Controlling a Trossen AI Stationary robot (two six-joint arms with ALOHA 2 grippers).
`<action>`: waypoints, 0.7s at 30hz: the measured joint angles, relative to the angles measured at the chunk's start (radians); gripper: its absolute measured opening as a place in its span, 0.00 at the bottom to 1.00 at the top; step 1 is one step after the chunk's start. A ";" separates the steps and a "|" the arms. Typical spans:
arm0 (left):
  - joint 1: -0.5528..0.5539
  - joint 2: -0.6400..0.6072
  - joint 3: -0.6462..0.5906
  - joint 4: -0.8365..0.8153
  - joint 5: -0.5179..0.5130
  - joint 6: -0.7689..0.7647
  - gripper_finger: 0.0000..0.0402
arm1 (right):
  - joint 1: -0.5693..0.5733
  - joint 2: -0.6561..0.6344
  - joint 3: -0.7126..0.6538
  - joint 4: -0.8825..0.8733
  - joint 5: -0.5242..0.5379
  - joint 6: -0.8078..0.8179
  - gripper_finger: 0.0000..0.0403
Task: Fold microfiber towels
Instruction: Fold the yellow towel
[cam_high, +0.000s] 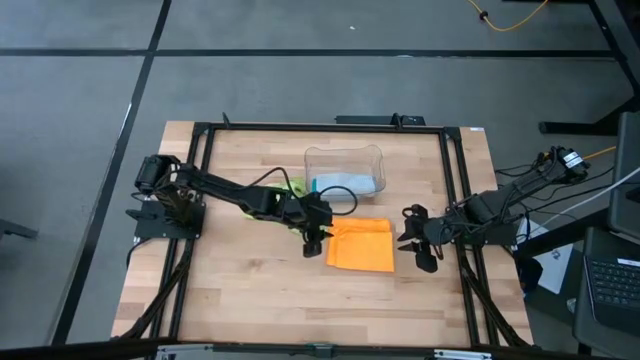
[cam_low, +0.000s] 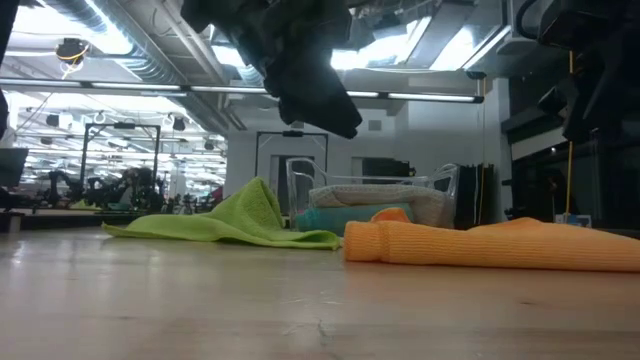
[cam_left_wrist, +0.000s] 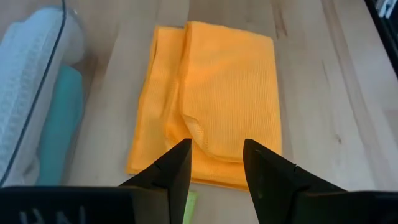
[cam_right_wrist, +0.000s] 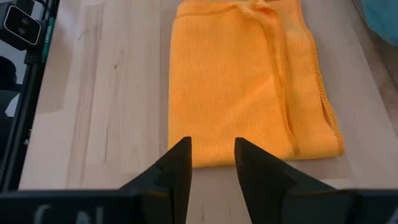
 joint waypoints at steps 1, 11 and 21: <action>0.001 0.000 0.000 0.000 0.000 0.019 0.34 | 0.000 0.000 0.000 0.000 0.000 0.000 0.31; 0.043 0.023 0.001 0.093 0.001 -0.084 0.34 | 0.000 0.000 0.000 0.000 0.141 -0.019 0.31; 0.029 0.117 0.000 0.103 0.000 -0.162 0.34 | 0.000 0.000 0.000 -0.042 0.236 0.231 0.34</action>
